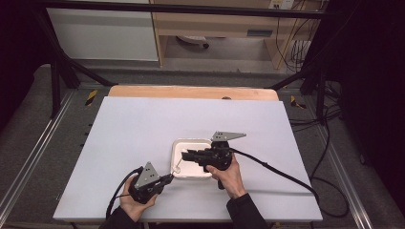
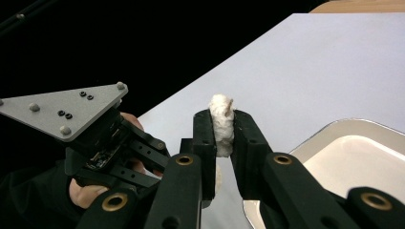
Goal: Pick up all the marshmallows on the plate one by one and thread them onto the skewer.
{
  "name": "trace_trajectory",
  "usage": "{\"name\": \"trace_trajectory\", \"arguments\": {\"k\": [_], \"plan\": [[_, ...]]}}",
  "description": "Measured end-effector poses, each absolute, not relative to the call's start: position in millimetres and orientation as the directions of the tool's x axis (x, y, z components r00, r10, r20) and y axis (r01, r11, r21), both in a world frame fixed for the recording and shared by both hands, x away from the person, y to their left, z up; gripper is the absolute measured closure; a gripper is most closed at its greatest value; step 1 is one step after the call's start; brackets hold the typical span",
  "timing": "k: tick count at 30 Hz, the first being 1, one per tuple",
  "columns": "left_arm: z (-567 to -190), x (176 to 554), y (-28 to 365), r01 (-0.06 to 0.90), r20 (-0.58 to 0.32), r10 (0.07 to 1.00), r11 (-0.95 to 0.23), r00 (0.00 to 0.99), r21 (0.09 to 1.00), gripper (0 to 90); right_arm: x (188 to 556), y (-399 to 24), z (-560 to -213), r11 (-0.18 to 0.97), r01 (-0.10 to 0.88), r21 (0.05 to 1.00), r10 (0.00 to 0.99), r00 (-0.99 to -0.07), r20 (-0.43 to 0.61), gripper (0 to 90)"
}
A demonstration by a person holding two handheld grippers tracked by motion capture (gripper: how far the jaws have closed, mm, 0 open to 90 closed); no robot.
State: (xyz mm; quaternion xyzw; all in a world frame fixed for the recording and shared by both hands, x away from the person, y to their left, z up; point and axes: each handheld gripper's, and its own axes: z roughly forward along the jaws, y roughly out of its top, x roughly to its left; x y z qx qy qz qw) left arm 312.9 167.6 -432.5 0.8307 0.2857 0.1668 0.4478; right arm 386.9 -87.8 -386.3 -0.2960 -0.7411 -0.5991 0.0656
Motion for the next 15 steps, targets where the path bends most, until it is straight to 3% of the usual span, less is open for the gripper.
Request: {"name": "trace_trajectory", "arguments": {"k": [15], "plan": [[-432.7,312.9,168.2,0.324,0.027,0.624,-0.442,0.781,0.837,89.0,386.1,-86.3,-390.6,0.119,0.521,0.845,0.360,-0.816,0.452,82.1]]}}
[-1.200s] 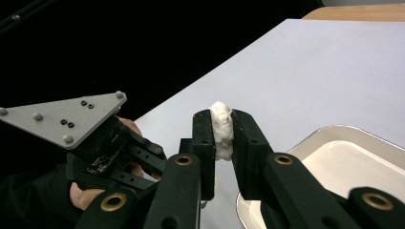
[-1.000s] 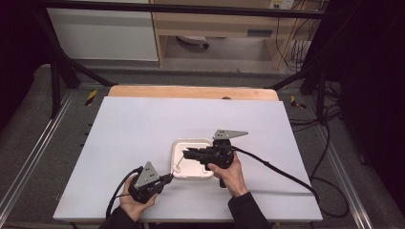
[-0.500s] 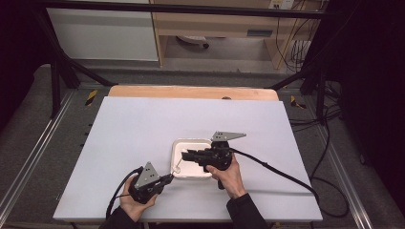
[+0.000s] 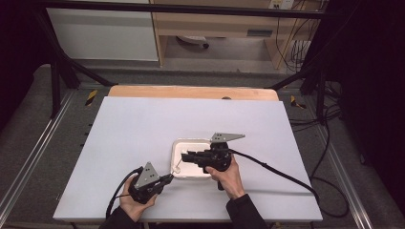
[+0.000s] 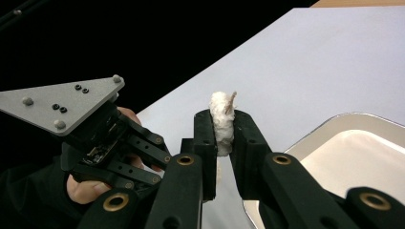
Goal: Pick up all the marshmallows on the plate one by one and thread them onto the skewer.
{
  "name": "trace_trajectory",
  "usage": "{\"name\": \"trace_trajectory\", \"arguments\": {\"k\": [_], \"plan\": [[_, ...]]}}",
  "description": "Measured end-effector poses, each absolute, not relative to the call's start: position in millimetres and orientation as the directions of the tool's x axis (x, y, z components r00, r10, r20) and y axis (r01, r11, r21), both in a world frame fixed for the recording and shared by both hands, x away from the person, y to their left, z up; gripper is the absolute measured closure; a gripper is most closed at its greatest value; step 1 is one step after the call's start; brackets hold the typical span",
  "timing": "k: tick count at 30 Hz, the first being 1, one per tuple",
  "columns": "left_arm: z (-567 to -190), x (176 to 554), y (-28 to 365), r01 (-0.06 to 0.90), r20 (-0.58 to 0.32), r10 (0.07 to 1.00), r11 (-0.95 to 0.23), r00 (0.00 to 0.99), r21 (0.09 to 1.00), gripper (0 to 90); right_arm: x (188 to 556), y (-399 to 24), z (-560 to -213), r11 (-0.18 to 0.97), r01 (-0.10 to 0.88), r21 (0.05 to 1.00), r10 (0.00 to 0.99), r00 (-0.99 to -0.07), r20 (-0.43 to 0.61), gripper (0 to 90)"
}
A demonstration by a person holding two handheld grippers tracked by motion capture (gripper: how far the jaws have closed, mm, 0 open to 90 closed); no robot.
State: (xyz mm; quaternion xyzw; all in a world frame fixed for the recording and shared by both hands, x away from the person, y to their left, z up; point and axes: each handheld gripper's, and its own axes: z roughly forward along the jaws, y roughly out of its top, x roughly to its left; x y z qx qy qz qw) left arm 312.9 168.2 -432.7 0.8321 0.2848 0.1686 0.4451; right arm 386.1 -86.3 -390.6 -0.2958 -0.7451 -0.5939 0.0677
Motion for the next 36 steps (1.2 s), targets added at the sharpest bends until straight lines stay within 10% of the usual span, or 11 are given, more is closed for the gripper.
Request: {"name": "trace_trajectory", "arguments": {"k": [26,36], "plan": [[-423.2,313.0,167.5,0.298,0.022,0.636,-0.391,0.771,0.871,89.1,376.7,-64.2,-421.4,0.172,0.532,0.829,0.321,-0.826,0.464,79.6],[-428.8,322.4,173.6,0.339,-0.030,0.648,-0.358,0.761,0.870,89.0,375.2,-71.0,-408.9,0.135,0.485,0.864,0.372,-0.833,0.410,52.4]]}}
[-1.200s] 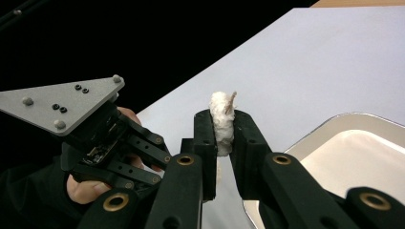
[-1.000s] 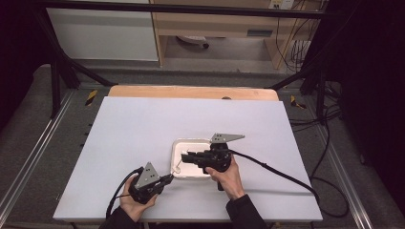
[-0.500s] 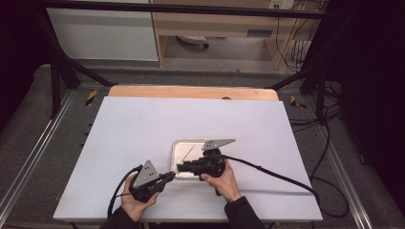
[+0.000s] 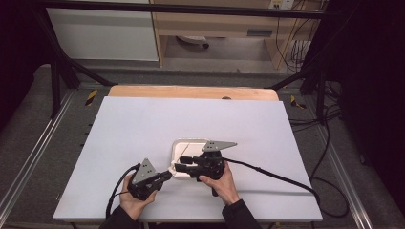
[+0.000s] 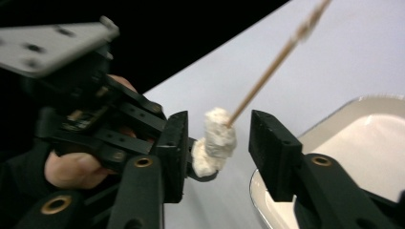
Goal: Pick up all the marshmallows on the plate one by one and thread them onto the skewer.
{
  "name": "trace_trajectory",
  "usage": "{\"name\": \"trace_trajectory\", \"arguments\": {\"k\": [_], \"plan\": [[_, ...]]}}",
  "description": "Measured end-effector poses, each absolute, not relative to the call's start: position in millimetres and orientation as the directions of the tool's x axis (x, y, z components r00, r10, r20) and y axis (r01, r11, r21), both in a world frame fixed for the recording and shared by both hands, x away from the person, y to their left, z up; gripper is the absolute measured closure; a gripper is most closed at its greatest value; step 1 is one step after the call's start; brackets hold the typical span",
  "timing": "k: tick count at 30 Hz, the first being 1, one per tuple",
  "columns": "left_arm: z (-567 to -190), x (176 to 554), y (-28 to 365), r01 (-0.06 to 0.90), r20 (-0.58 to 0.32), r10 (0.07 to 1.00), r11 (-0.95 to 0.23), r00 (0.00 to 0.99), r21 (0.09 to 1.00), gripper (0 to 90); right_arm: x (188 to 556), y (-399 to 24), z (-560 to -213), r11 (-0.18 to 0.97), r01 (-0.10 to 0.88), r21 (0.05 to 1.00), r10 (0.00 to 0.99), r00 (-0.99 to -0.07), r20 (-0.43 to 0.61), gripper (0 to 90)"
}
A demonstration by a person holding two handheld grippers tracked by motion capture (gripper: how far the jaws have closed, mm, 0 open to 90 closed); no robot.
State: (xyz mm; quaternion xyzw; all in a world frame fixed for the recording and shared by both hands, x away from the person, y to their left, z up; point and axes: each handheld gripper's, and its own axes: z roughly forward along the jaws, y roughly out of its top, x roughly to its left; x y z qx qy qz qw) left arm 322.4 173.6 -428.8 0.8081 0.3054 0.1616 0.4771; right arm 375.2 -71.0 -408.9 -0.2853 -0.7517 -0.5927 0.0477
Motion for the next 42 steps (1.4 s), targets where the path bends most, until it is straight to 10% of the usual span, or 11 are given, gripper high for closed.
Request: {"name": "trace_trajectory", "arguments": {"k": [13,28,42], "plan": [[-428.5,319.4,174.5,0.366,-0.052,0.651,-0.357,0.758,0.859,88.9,383.4,-89.2,-400.5,0.246,0.418,0.874,0.527,-0.815,0.242,11.4],[-430.2,320.5,175.0,0.379,-0.070,0.647,-0.353,0.760,0.855,88.9,391.5,-114.0,-412.3,0.372,0.449,0.812,0.576,-0.798,0.178,6.9],[-430.7,321.1,174.9,0.384,-0.071,0.645,-0.358,0.761,0.851,88.9,396.2,-115.7,-435.6,0.486,0.470,0.737,0.597,-0.794,0.114,27.5]]}}
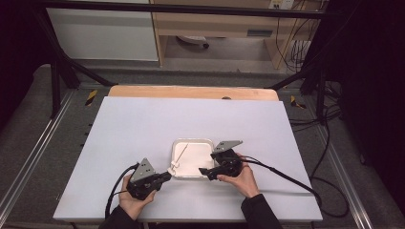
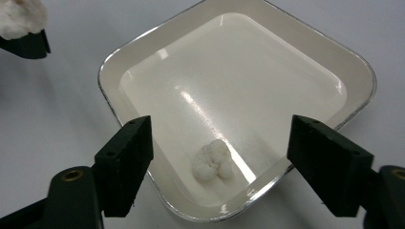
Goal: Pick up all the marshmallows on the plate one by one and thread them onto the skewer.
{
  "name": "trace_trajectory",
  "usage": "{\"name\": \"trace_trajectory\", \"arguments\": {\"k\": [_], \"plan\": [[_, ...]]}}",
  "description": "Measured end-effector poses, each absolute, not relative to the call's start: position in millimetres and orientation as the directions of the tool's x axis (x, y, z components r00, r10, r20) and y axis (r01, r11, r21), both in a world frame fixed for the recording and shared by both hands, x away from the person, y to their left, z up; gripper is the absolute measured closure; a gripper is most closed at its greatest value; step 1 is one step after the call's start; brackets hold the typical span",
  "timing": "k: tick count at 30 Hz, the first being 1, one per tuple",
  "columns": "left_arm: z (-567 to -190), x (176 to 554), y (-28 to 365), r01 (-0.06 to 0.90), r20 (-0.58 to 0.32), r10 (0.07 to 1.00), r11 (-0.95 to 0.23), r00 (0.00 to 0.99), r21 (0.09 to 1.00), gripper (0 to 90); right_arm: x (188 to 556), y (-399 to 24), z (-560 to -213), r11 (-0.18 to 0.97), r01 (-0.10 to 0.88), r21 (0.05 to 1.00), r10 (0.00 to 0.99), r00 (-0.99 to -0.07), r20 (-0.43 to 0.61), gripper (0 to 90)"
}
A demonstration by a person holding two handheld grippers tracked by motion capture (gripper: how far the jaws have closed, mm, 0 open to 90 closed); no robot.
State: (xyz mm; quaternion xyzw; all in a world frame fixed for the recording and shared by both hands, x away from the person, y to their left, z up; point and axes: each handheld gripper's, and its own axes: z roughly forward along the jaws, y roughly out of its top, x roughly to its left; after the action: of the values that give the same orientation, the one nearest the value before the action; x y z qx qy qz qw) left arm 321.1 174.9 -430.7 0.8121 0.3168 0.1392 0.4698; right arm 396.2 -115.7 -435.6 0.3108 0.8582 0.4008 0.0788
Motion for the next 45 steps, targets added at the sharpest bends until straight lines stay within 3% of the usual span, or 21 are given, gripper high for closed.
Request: {"name": "trace_trajectory", "arguments": {"k": [12,25,45], "plan": [[-431.0,321.5,174.8,0.386,-0.074,0.645,-0.358,0.760,0.850,88.9,395.7,-110.6,-446.0,0.514,0.462,0.723,0.587,-0.804,0.096,50.5],[-430.8,321.4,174.6,0.385,-0.073,0.645,-0.358,0.761,0.851,88.9,393.3,-109.3,-449.6,0.541,0.432,0.721,0.570,-0.819,0.064,66.0],[-430.2,321.0,174.5,0.381,-0.070,0.644,-0.357,0.762,0.853,88.9,391.8,-111.0,-443.4,0.507,0.437,0.743,0.566,-0.819,0.095,75.2]]}}
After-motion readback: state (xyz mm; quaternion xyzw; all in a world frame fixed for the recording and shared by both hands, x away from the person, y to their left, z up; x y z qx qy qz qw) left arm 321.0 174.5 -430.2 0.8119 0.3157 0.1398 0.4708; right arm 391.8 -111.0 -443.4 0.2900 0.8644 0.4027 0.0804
